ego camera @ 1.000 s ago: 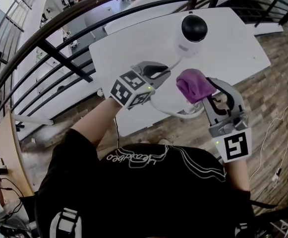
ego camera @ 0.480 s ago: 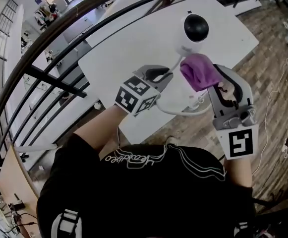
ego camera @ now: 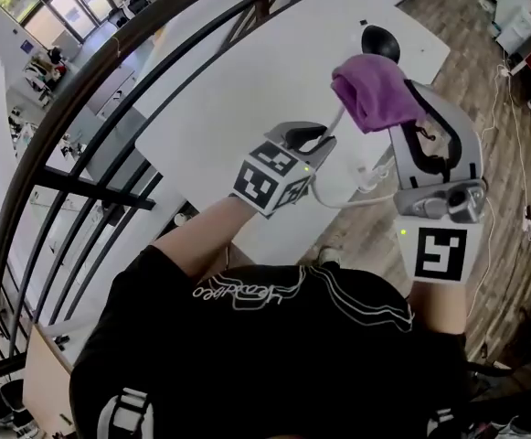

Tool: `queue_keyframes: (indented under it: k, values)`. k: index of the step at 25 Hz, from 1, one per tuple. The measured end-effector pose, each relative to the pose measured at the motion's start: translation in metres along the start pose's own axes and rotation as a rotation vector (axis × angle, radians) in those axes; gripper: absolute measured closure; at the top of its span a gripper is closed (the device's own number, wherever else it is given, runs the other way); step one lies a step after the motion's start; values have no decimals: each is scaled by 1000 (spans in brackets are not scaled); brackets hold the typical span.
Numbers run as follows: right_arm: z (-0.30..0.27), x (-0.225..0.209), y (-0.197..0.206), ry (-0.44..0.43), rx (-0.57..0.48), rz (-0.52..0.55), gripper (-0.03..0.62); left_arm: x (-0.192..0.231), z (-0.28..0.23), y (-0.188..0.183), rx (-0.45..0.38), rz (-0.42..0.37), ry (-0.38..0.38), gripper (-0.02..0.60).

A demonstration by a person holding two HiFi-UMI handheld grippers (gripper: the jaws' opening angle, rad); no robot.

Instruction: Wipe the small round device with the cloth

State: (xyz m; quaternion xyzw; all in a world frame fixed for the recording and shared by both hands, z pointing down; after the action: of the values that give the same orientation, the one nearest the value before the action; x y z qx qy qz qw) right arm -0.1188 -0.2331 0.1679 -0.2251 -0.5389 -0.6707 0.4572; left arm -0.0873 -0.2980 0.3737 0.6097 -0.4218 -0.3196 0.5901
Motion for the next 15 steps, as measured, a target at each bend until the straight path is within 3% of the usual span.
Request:
queue_keyframes:
  k: [7,15]
  values:
    - [-30,9,-7,52,90,149,522,4,3,1,0,11,92,499]
    - [-40,24,12,53,211,149,522,3,1,0,-8,34,167,492]
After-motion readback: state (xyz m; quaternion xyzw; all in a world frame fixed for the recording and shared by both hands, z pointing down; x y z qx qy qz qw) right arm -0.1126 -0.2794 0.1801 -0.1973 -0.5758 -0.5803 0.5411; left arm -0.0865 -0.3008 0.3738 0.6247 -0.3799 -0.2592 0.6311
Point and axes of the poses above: the fingertips, and each gripper's own axes: z backward along the fingers, x to its left, y out of its underside, the point moved 2 cm from there along z, backward along the fingers, and after that the axes turned 15 degrees about -x, right-handed, at the moved point
